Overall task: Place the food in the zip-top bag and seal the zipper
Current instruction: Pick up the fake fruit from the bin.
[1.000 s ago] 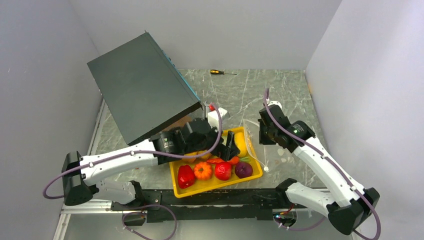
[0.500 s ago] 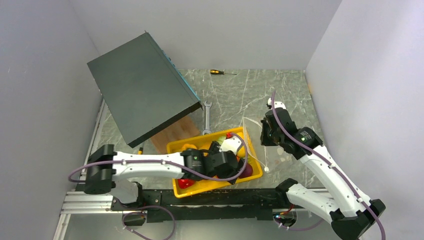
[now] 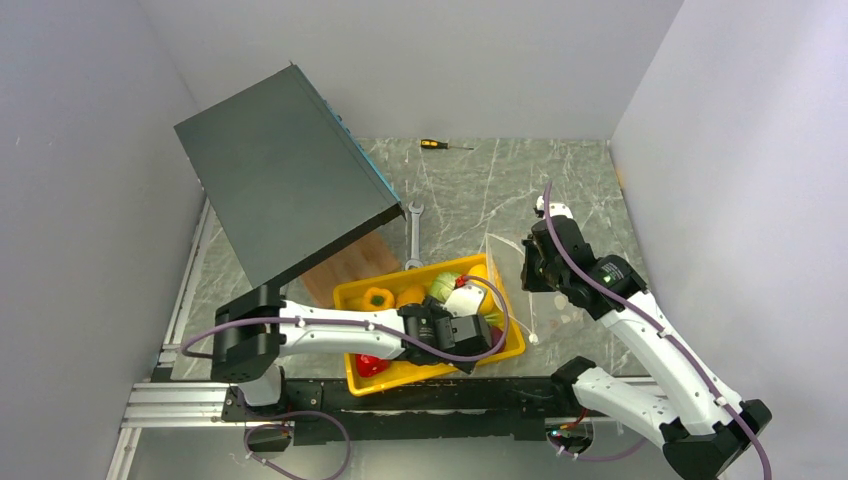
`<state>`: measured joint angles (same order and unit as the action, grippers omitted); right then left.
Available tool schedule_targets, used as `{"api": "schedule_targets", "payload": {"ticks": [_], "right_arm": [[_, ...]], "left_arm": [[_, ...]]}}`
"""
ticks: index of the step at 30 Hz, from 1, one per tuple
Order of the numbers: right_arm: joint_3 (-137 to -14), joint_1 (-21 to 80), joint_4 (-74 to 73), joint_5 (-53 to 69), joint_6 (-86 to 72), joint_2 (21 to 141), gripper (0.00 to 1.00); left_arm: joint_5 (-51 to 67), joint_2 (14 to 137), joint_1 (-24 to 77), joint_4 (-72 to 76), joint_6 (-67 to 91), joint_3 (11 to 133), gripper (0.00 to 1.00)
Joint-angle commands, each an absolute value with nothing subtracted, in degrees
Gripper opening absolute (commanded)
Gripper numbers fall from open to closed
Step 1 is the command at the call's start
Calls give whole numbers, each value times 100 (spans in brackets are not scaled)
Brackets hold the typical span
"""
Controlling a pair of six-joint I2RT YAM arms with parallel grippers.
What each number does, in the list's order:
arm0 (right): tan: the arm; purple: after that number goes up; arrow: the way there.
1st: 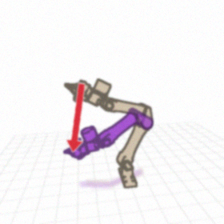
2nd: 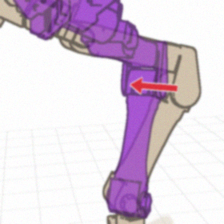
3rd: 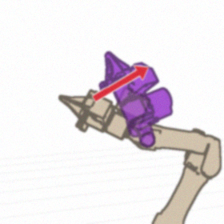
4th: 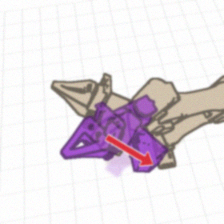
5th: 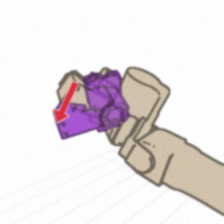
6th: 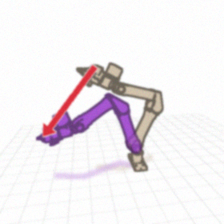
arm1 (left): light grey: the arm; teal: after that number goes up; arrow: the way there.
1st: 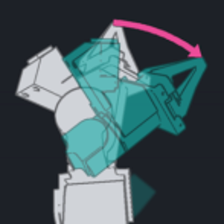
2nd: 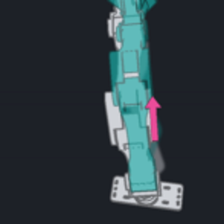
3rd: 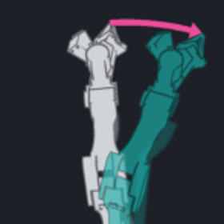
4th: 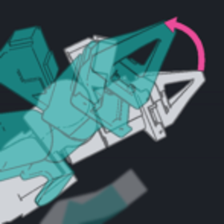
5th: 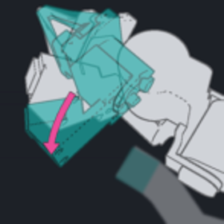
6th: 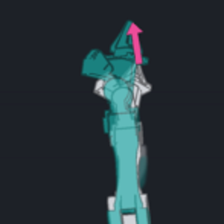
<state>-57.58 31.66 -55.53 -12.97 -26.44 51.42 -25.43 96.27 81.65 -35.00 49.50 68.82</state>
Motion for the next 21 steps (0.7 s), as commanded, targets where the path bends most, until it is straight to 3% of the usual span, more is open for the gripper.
{"api": "schedule_targets", "payload": {"ticks": [1,11,17,21], "right_arm": [[-5741,3171,-5344,-1354,-2644,5064,0],[-5757,3175,-5362,-1276,-2644,5104,0],[-5744,3171,-5378,-1223,-2646,5055,0],[-5757,3171,-5365,-1202,-2620,5068,0]], "left_arm": [[-2739,9729,8207,-3543,5133,7021,99],[-2663,9850,8138,-3389,4840,7000,86],[-2724,9963,8109,-3627,4689,7226,66],[-2466,9402,8126,-3515,4386,7229,54]]}}
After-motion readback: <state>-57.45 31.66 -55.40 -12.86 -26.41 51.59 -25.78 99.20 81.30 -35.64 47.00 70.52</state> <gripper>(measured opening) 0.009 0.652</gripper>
